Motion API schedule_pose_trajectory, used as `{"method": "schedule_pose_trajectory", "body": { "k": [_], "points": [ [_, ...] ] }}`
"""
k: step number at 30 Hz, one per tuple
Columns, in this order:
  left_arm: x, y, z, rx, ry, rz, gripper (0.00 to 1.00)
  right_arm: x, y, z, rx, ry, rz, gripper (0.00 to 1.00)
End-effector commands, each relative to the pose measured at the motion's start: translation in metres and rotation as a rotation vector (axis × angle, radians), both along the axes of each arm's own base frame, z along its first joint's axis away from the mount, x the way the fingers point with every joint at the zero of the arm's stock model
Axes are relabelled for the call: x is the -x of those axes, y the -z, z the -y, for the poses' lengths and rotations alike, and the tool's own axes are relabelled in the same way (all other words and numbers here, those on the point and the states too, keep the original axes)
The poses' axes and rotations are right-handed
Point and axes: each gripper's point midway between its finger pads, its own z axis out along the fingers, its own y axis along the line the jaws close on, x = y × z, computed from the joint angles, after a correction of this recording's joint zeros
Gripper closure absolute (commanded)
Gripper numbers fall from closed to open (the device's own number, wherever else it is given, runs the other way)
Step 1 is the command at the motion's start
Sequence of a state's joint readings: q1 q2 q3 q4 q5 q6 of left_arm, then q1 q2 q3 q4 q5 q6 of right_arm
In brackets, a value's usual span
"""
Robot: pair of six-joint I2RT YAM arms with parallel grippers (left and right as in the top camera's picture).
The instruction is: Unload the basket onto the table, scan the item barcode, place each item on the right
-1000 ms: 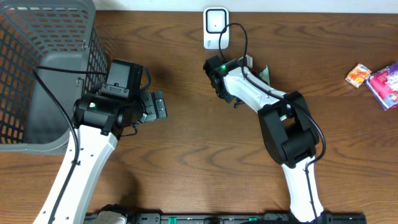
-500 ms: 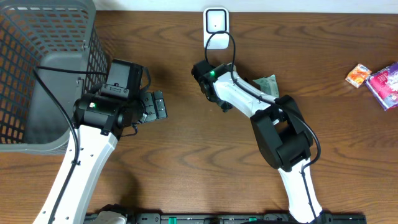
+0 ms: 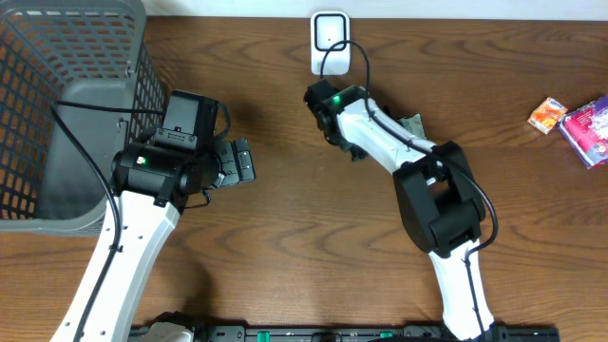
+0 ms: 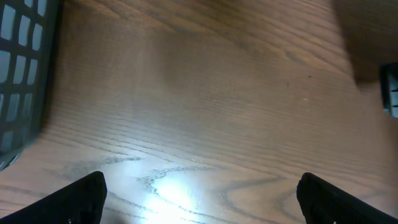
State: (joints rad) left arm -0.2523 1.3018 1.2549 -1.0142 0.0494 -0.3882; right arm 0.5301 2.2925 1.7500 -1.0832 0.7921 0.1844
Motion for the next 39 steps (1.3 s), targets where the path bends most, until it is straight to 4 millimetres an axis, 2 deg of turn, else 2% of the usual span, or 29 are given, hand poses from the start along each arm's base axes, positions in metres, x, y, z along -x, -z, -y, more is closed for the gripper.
{"method": "schedule_pose_trajectory", "body": {
  "k": [1, 12, 13, 15, 16, 17, 20, 24, 26, 28, 30, 32, 36, 39],
  "points": [
    [0.000, 0.001, -0.001, -0.010, 0.005, -0.003, 0.02, -0.004, -0.004, 0.024, 0.069, 0.013, 0.000, 0.33],
    [0.000, 0.001, -0.001, -0.010, 0.005, -0.003, 0.02, 0.007, 0.032, 0.054, 0.035, 0.077, -0.033, 0.37],
    [0.000, 0.001, -0.001, -0.010, 0.005, -0.003, 0.02, 0.009, 0.036, 0.058, 0.037, 0.083, -0.038, 0.40],
    [0.000, 0.001, -0.001, -0.010, 0.005, -0.003, 0.02, 0.014, 0.043, 0.064, 0.038, 0.093, -0.048, 0.55],
    [0.000, 0.001, -0.001, -0.010, 0.005, -0.003, 0.02, 0.017, 0.049, 0.065, 0.012, 0.103, -0.065, 0.72],
    [0.000, 0.001, -0.001, -0.010, 0.005, -0.003, 0.02, 0.018, 0.052, 0.064, -0.011, 0.109, -0.072, 0.77],
    [0.000, 0.001, -0.001, -0.010, 0.005, -0.003, 0.02, 0.014, 0.052, 0.055, -0.077, 0.115, -0.076, 0.79],
    [0.000, 0.001, -0.001, -0.010, 0.005, -0.003, 0.02, 0.000, 0.038, 0.028, -0.247, 0.123, -0.090, 0.91],
    [0.000, 0.001, -0.001, -0.010, 0.005, -0.003, 0.02, -0.007, 0.027, 0.010, -0.362, 0.125, -0.107, 0.93],
    [0.000, 0.001, -0.001, -0.010, 0.005, -0.003, 0.02, -0.014, 0.009, -0.021, -0.571, 0.108, -0.153, 0.99],
    [0.000, 0.001, -0.001, -0.010, 0.005, -0.003, 0.02, -0.017, -0.002, -0.047, -0.748, 0.079, -0.197, 0.99],
    [0.000, 0.001, -0.001, -0.010, 0.005, -0.003, 0.02, -0.016, -0.011, -0.072, -0.946, 0.064, -0.245, 0.99],
    [0.000, 0.001, -0.001, -0.010, 0.005, -0.003, 0.02, -0.008, -0.026, -0.109, -1.321, 0.022, -0.364, 0.98],
    [0.000, 0.001, -0.001, -0.010, 0.005, -0.003, 0.02, 0.001, -0.029, -0.120, -1.544, 0.020, -0.436, 0.99]
  ]
}}
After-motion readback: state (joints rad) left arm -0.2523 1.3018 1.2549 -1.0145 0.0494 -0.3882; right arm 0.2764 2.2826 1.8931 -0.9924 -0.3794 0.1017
